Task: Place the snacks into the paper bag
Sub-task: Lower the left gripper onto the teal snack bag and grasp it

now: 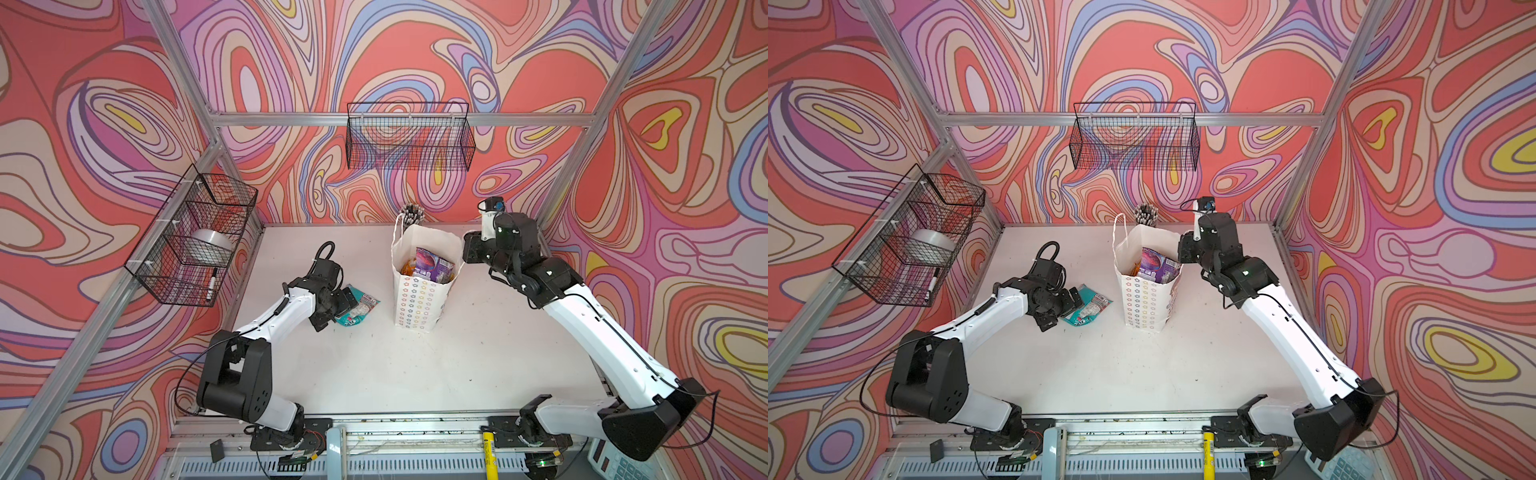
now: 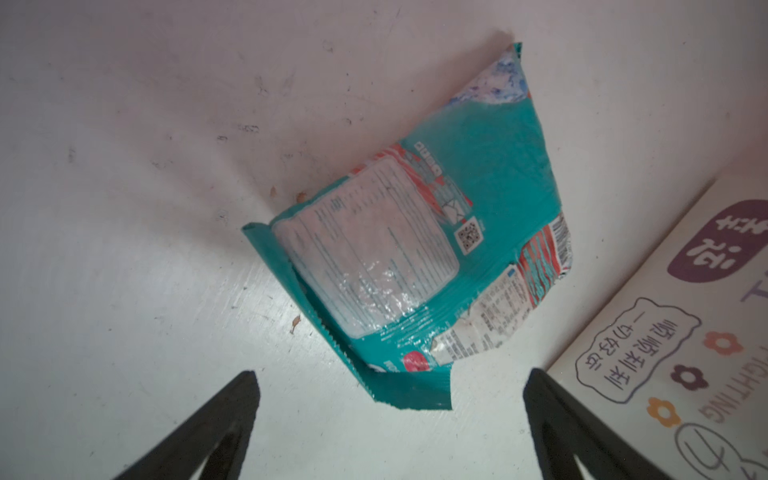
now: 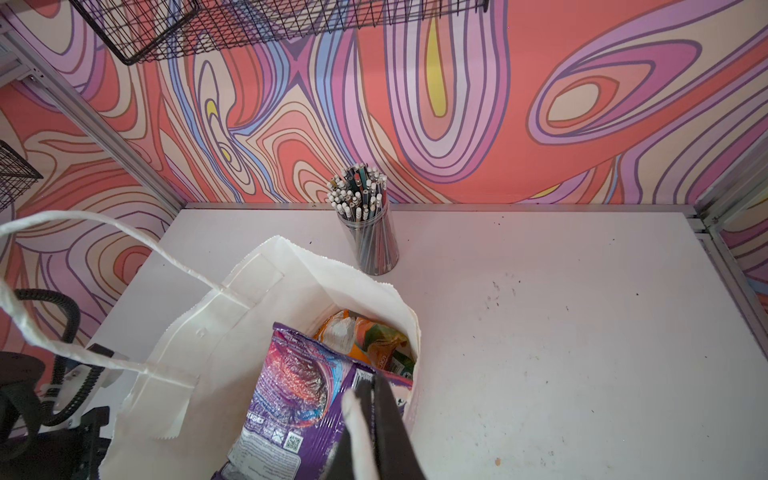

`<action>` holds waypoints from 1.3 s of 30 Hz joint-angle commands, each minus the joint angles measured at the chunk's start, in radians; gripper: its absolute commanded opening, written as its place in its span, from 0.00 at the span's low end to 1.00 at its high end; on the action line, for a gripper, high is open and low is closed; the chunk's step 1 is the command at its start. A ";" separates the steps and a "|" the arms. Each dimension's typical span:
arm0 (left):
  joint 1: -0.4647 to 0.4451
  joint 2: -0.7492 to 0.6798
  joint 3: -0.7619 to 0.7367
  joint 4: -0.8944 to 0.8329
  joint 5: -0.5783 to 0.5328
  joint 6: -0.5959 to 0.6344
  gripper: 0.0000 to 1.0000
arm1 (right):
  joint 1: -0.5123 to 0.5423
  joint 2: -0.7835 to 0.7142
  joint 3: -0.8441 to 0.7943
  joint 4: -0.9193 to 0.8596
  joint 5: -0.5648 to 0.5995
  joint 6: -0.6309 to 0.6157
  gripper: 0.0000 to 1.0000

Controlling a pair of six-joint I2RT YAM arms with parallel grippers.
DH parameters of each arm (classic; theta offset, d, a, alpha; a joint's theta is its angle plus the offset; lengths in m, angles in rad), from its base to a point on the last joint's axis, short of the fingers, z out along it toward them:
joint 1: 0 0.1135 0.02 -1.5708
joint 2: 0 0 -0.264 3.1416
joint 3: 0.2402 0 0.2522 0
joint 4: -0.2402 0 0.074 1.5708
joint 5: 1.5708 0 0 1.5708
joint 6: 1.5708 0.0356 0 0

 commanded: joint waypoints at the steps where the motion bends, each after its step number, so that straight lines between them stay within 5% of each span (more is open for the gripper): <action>1: 0.014 0.041 -0.007 0.074 0.044 -0.058 1.00 | -0.005 -0.031 -0.007 0.056 -0.014 -0.010 0.00; 11: 0.047 0.151 -0.053 0.187 0.091 -0.176 0.96 | -0.006 -0.046 -0.024 0.066 -0.020 -0.013 0.00; 20: 0.048 0.182 -0.070 0.220 0.081 -0.197 0.82 | -0.005 -0.054 -0.029 0.069 -0.022 -0.013 0.00; 33: 0.058 0.137 -0.092 0.294 0.134 -0.189 0.30 | -0.005 -0.061 -0.035 0.074 -0.026 -0.015 0.00; 39: 0.058 0.119 -0.087 0.314 0.170 -0.194 0.15 | -0.005 -0.066 -0.038 0.074 -0.021 -0.018 0.00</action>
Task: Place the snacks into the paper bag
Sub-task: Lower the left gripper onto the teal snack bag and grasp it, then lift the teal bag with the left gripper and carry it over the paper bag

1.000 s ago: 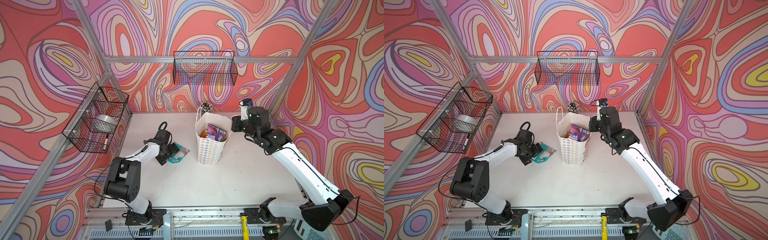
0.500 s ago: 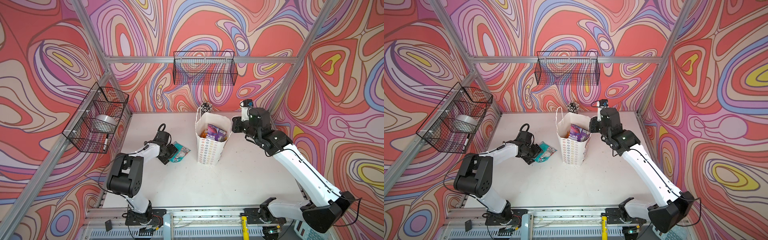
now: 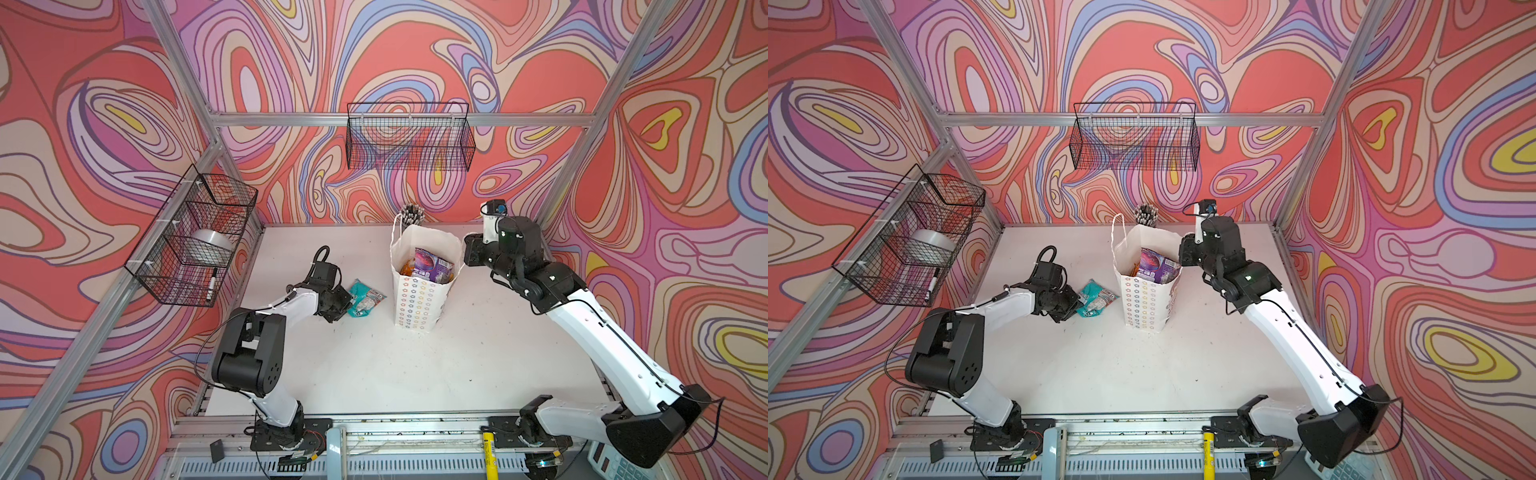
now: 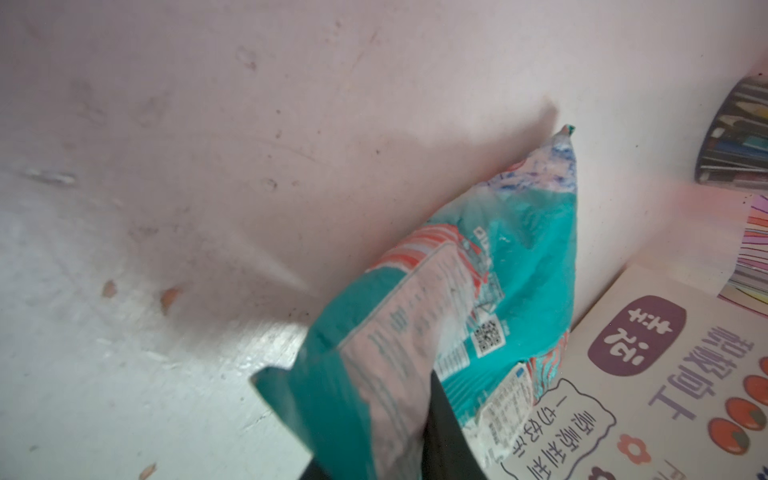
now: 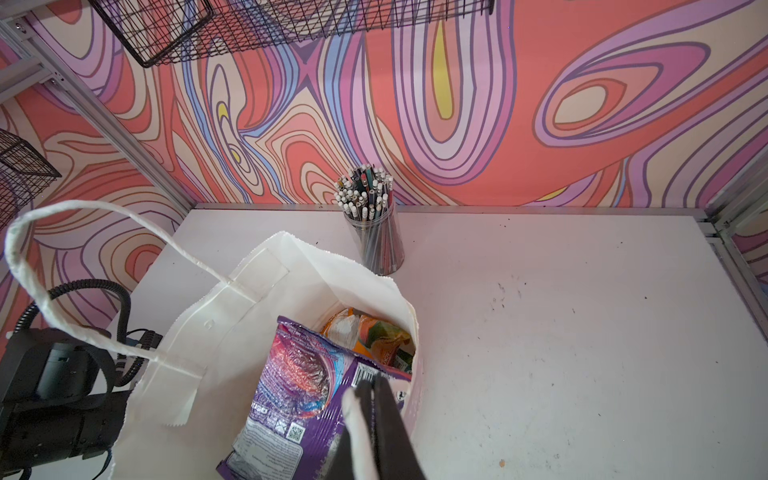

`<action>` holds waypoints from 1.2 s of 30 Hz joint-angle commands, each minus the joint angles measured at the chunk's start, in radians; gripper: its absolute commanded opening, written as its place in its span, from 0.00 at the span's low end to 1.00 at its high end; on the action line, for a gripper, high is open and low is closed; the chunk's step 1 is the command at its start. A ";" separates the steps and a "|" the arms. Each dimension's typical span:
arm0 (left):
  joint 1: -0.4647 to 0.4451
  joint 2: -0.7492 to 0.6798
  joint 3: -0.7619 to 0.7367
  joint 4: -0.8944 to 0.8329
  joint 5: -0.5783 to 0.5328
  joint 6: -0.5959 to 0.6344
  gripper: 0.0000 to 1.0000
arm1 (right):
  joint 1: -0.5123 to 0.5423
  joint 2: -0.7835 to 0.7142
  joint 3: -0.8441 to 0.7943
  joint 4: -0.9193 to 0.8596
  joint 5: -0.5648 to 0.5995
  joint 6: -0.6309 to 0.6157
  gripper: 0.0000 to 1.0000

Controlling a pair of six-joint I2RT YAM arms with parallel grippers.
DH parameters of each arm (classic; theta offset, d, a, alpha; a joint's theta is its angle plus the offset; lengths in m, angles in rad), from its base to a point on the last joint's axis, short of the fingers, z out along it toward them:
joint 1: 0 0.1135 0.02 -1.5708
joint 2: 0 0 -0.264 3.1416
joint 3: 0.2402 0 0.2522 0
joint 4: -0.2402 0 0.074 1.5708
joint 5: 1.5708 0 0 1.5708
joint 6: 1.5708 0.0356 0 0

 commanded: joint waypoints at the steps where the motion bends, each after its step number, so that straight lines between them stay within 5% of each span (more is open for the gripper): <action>1: 0.004 -0.026 -0.015 -0.016 0.007 -0.009 0.14 | -0.006 -0.034 -0.002 0.050 -0.004 -0.014 0.00; 19: 0.004 -0.331 0.113 -0.302 -0.184 0.123 0.04 | -0.006 -0.030 -0.007 0.057 -0.006 -0.012 0.00; 30: -0.010 -0.603 0.347 -0.433 -0.258 0.246 0.02 | -0.006 -0.021 -0.006 0.062 -0.016 -0.009 0.00; 36: -0.092 -0.652 0.490 -0.389 -0.258 0.313 0.01 | -0.006 -0.018 -0.007 0.063 -0.024 -0.006 0.00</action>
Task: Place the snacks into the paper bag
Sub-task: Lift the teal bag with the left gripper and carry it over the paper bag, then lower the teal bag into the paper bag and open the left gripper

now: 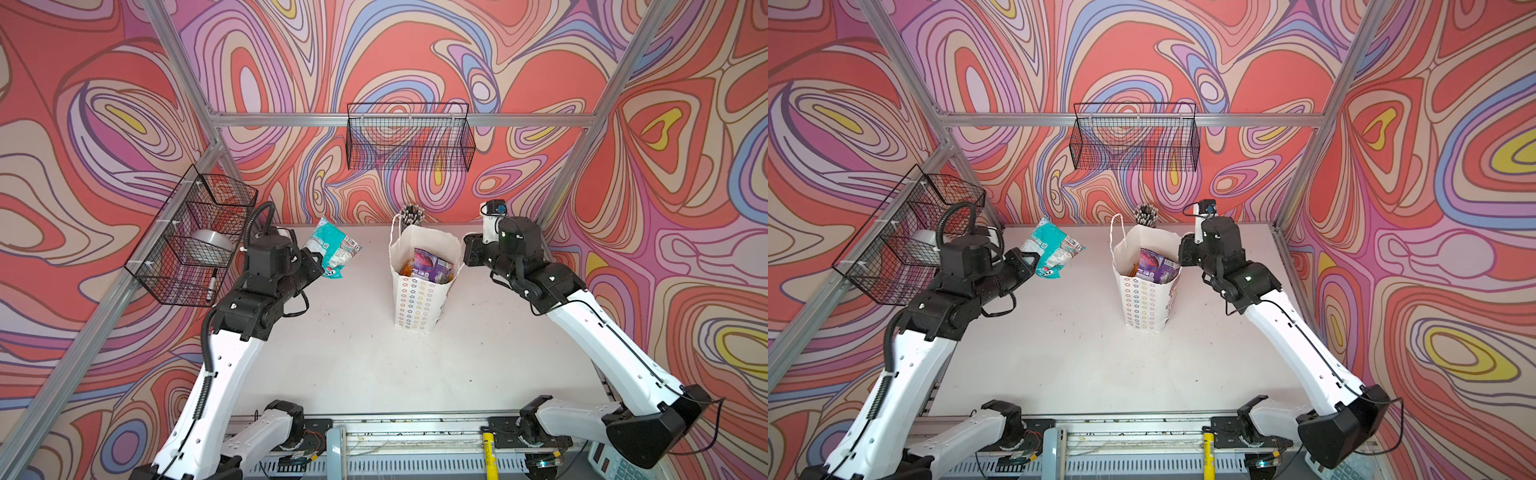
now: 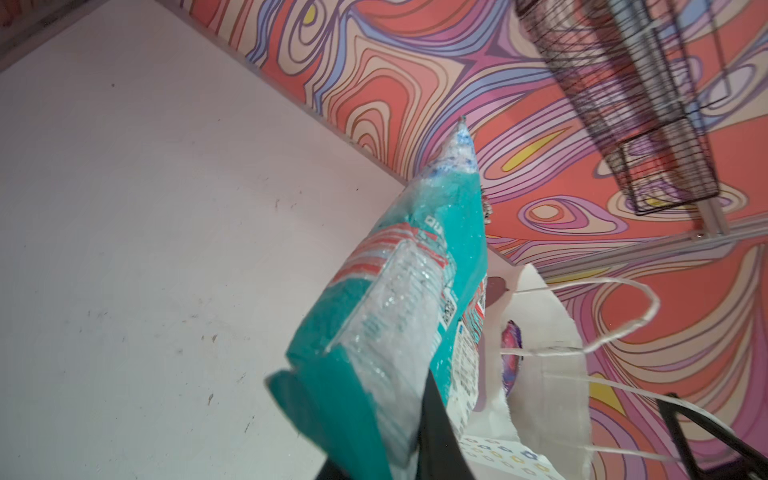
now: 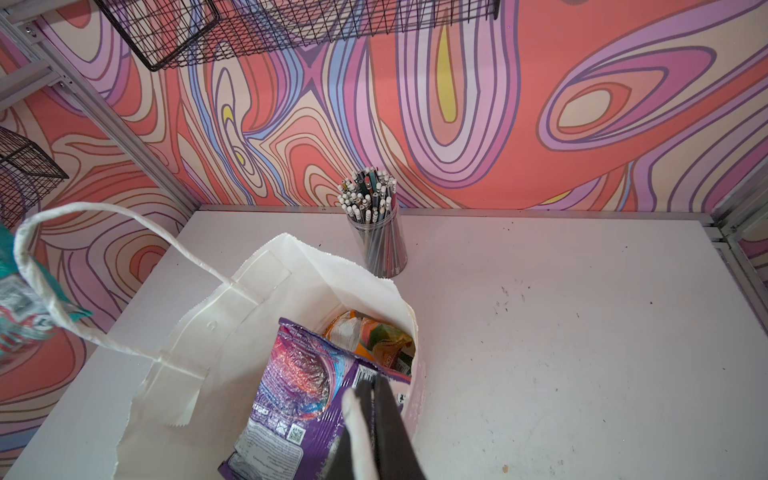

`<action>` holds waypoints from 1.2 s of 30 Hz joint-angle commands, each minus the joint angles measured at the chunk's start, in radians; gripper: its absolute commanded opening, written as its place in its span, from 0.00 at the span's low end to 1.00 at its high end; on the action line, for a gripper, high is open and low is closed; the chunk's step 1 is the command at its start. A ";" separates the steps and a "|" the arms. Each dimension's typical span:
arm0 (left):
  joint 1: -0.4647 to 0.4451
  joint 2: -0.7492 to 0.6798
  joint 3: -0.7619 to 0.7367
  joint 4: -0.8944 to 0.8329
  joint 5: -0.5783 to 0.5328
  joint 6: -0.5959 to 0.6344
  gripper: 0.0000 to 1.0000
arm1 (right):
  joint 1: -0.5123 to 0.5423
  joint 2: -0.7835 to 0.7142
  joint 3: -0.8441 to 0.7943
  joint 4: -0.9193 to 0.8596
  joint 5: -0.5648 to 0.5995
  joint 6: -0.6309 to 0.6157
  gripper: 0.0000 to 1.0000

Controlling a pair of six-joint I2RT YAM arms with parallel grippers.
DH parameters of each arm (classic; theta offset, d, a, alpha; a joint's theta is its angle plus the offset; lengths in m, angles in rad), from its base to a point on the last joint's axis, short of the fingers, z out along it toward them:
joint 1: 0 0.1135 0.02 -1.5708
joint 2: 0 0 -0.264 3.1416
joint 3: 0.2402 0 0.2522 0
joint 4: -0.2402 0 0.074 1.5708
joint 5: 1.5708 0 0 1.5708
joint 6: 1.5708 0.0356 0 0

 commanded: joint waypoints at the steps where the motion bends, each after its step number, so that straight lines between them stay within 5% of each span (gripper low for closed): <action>1: -0.064 -0.014 0.079 0.039 -0.016 0.068 0.01 | -0.006 -0.017 -0.003 0.049 -0.015 -0.003 0.00; 11: -0.455 0.129 0.251 0.187 -0.172 0.256 0.00 | -0.006 -0.011 -0.003 0.048 -0.026 -0.001 0.00; 17: -0.576 0.352 0.454 0.097 -0.218 0.384 0.00 | -0.005 -0.023 -0.004 0.046 -0.022 -0.003 0.00; 24: -0.642 0.591 0.675 -0.064 -0.374 0.454 0.00 | -0.006 -0.030 -0.009 0.046 -0.021 -0.004 0.00; 36: -0.649 0.853 0.961 -0.317 -0.475 0.463 0.01 | -0.006 -0.029 -0.012 0.049 -0.017 -0.004 0.00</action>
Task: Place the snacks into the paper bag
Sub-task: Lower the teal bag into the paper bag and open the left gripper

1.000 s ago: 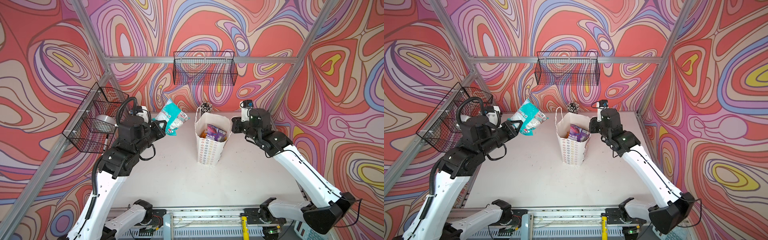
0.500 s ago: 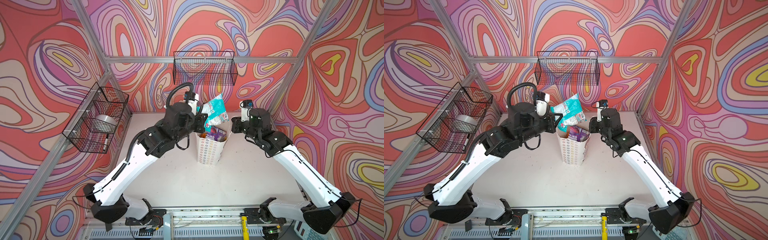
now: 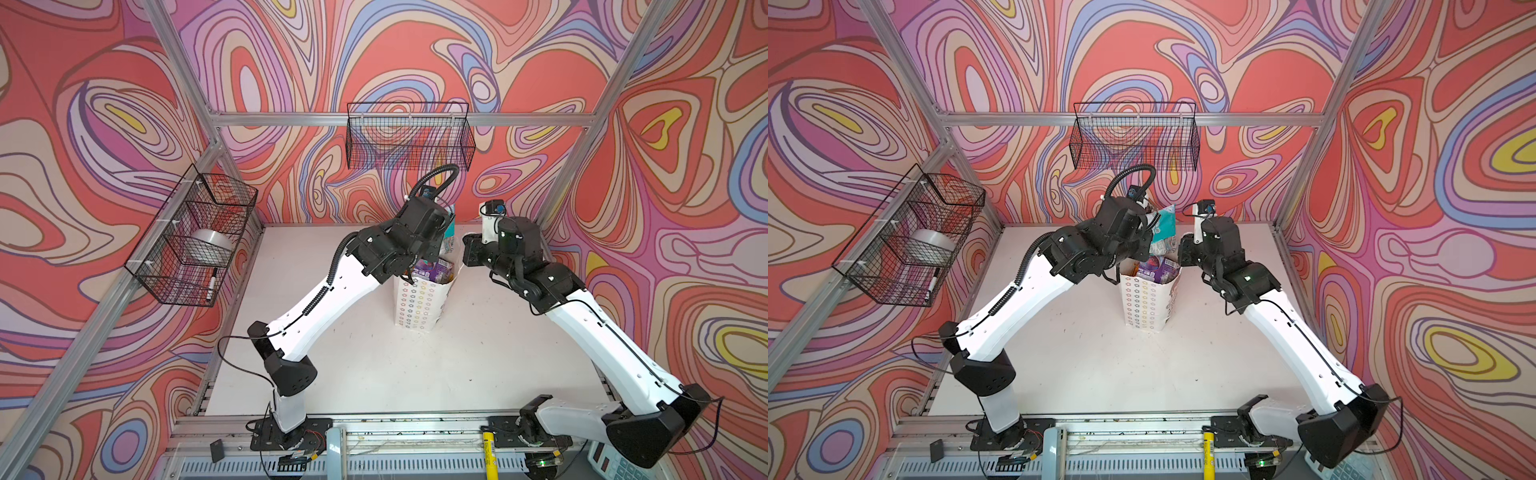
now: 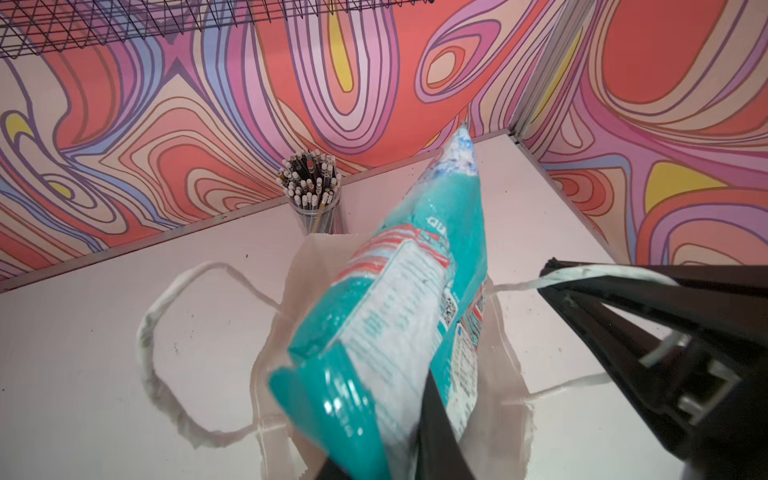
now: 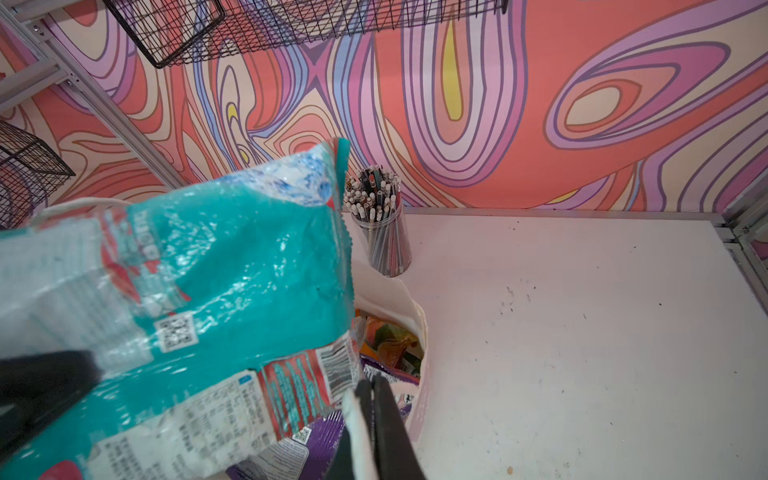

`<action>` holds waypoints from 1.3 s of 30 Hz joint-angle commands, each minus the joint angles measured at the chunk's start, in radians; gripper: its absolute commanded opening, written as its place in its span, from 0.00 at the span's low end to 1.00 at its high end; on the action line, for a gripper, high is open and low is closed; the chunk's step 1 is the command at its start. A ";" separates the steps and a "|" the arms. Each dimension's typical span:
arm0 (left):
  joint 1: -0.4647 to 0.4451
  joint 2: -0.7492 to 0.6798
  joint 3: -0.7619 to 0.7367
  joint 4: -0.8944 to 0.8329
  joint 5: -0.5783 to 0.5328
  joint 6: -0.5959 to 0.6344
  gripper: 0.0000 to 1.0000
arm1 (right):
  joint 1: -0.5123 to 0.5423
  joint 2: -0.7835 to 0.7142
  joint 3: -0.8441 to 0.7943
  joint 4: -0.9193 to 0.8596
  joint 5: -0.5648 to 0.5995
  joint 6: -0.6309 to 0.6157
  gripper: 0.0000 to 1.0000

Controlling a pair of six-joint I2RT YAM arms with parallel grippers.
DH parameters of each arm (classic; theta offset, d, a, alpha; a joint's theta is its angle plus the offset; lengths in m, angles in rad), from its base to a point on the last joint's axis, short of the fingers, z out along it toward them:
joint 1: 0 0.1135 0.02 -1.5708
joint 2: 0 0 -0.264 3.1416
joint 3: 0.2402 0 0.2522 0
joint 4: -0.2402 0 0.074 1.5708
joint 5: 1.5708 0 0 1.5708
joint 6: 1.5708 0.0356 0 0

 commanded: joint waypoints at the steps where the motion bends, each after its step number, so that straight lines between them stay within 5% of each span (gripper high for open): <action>1: -0.003 0.029 0.064 -0.083 -0.047 0.019 0.00 | -0.005 -0.029 -0.003 0.040 -0.005 -0.006 0.00; 23: 0.021 0.296 0.274 -0.338 0.046 0.141 0.04 | -0.005 -0.020 -0.004 0.043 -0.012 -0.004 0.00; 30: 0.149 0.333 0.262 -0.361 0.268 0.109 0.05 | -0.006 -0.024 -0.005 0.042 -0.010 -0.005 0.00; 39: 0.151 0.347 0.150 -0.405 0.116 0.107 0.18 | -0.006 -0.020 -0.005 0.045 -0.009 -0.006 0.00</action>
